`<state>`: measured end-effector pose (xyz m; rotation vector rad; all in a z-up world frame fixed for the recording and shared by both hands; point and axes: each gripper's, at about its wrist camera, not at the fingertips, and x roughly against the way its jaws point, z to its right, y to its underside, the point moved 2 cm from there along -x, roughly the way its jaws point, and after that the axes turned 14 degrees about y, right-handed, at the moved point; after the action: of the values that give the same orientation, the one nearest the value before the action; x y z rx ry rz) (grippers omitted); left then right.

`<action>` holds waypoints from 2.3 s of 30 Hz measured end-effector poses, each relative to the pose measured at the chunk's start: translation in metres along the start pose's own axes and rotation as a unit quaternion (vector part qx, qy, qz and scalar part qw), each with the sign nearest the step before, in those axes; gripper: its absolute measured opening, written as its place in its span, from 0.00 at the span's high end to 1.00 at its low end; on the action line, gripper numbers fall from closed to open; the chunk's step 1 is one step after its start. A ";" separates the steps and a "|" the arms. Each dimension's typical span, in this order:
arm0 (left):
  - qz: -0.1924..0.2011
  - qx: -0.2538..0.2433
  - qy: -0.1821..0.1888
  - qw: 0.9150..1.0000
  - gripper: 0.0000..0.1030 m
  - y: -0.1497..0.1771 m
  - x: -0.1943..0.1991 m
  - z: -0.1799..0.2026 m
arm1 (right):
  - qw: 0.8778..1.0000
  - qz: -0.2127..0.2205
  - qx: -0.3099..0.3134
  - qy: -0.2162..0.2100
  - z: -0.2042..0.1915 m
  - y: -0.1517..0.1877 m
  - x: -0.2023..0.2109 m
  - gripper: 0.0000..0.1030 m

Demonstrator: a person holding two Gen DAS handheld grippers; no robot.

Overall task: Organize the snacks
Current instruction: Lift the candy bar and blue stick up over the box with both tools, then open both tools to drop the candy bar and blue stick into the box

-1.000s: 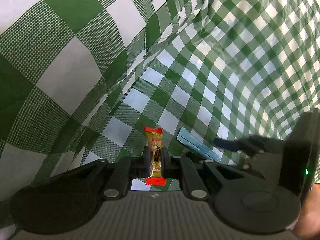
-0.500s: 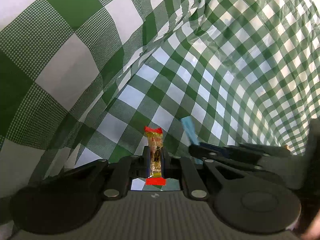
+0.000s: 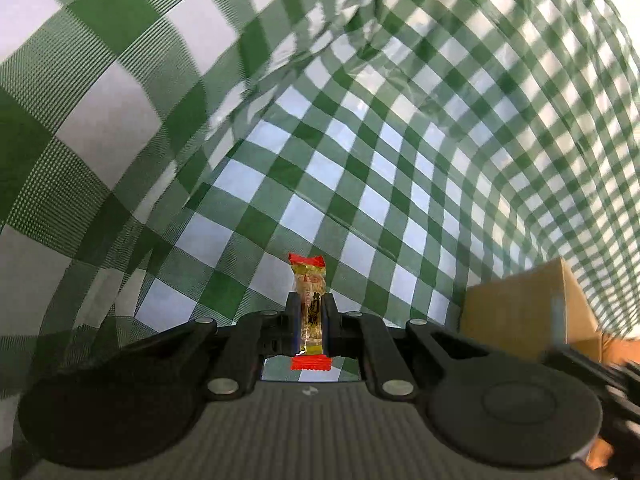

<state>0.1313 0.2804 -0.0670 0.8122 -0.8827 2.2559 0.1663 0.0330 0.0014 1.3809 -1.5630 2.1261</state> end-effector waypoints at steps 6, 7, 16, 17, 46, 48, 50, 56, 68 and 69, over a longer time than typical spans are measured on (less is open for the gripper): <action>0.011 -0.032 -0.003 0.999 0.90 0.008 0.005 0.018 | 0.994 0.094 -0.060 0.000 0.033 0.042 0.078 0.88; 0.012 -0.037 -0.005 0.999 0.90 0.010 0.005 0.020 | 0.992 0.105 -0.072 0.002 0.042 0.052 0.088 0.87; 0.057 -0.104 0.037 0.992 0.90 0.014 0.013 0.057 | 0.962 0.208 -0.164 0.069 0.123 0.131 0.117 0.87; 0.063 -0.111 0.045 0.991 0.90 0.015 0.015 0.063 | 0.958 0.209 -0.183 0.073 0.131 0.139 0.113 0.87; 0.118 -0.388 0.274 0.872 0.90 0.148 0.002 0.254 | 0.913 0.225 -0.261 0.219 0.193 0.170 0.119 0.87; 0.116 -0.395 0.280 0.867 0.90 0.153 -0.002 0.258 | 0.911 0.227 -0.260 0.223 0.193 0.170 0.119 0.87; 0.116 -0.404 0.281 0.863 0.90 0.158 -0.005 0.262 | 0.911 0.224 -0.261 0.226 0.193 0.171 0.119 0.87; 0.117 -0.405 0.291 0.859 0.90 0.159 -0.004 0.262 | 0.911 0.222 -0.259 0.233 0.191 0.172 0.119 0.87; 0.118 -0.406 0.301 0.855 0.90 0.157 -0.002 0.263 | 0.911 0.225 -0.252 0.237 0.188 0.173 0.121 0.87; 0.119 -0.406 0.303 0.854 0.90 0.157 -0.002 0.263 | 0.911 0.225 -0.251 0.237 0.188 0.173 0.121 0.87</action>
<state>0.1095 -0.0100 0.0287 -0.3915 -1.4738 1.8311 0.1030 -0.2413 -0.0196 0.3268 -2.1219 1.8476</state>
